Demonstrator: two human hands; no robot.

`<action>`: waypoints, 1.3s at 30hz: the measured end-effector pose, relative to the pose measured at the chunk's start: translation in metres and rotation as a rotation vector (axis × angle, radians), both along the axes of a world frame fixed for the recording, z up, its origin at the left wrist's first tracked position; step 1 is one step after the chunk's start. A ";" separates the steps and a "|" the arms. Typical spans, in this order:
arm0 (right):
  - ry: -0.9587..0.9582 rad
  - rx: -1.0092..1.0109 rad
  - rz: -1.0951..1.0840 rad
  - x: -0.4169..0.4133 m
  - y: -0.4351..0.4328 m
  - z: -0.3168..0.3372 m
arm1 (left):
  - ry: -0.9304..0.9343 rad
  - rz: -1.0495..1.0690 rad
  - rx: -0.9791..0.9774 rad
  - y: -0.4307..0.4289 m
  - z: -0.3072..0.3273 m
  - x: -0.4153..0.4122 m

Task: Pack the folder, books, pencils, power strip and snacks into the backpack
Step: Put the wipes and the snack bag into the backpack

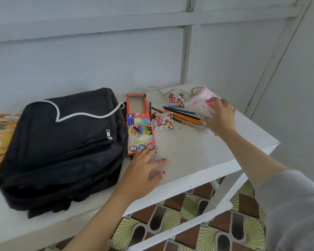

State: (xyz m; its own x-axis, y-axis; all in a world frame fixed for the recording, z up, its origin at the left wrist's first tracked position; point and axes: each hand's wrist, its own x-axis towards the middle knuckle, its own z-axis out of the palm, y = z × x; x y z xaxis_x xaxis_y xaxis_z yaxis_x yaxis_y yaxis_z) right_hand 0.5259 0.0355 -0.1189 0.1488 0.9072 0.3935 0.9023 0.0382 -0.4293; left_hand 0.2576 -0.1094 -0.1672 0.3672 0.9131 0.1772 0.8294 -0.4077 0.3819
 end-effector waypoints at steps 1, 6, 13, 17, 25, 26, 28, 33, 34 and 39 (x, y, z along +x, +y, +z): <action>-0.004 0.012 0.034 -0.001 0.000 0.001 | 0.001 -0.007 0.021 -0.001 0.001 0.000; -0.094 0.169 0.156 -0.014 -0.002 0.011 | -0.109 -0.009 0.000 -0.011 0.003 -0.002; 0.178 0.216 0.442 -0.084 -0.044 0.043 | -0.837 0.160 -0.045 -0.018 0.048 -0.016; 0.326 0.085 0.607 -0.134 -0.083 0.042 | -1.130 0.256 -0.076 -0.021 0.076 -0.032; 0.384 0.078 0.683 -0.199 -0.134 0.025 | -1.254 0.232 -0.079 -0.031 0.091 -0.069; 0.388 0.084 0.700 -0.202 -0.136 0.024 | -1.264 0.250 -0.080 -0.033 0.092 -0.074; 0.347 0.080 0.736 -0.208 -0.140 0.020 | -1.271 0.286 -0.076 -0.036 0.095 -0.086; 0.336 -0.064 0.757 -0.230 -0.149 0.016 | -1.277 0.297 -0.127 -0.043 0.104 -0.118; 0.388 -0.060 0.762 -0.235 -0.151 0.017 | -1.265 0.285 -0.147 -0.043 0.105 -0.124; 0.722 -0.082 0.667 -0.256 -0.159 0.017 | -1.058 0.208 -0.224 -0.048 0.097 -0.170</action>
State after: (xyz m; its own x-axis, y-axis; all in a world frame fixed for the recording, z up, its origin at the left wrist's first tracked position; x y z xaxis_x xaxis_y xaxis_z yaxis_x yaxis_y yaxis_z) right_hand 0.2695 -0.1231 -0.1022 -0.2232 0.9129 0.3417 0.2272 0.3897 -0.8925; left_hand 0.0875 -0.1569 -0.0704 -0.0370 0.9903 0.1340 0.0836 -0.1305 0.9879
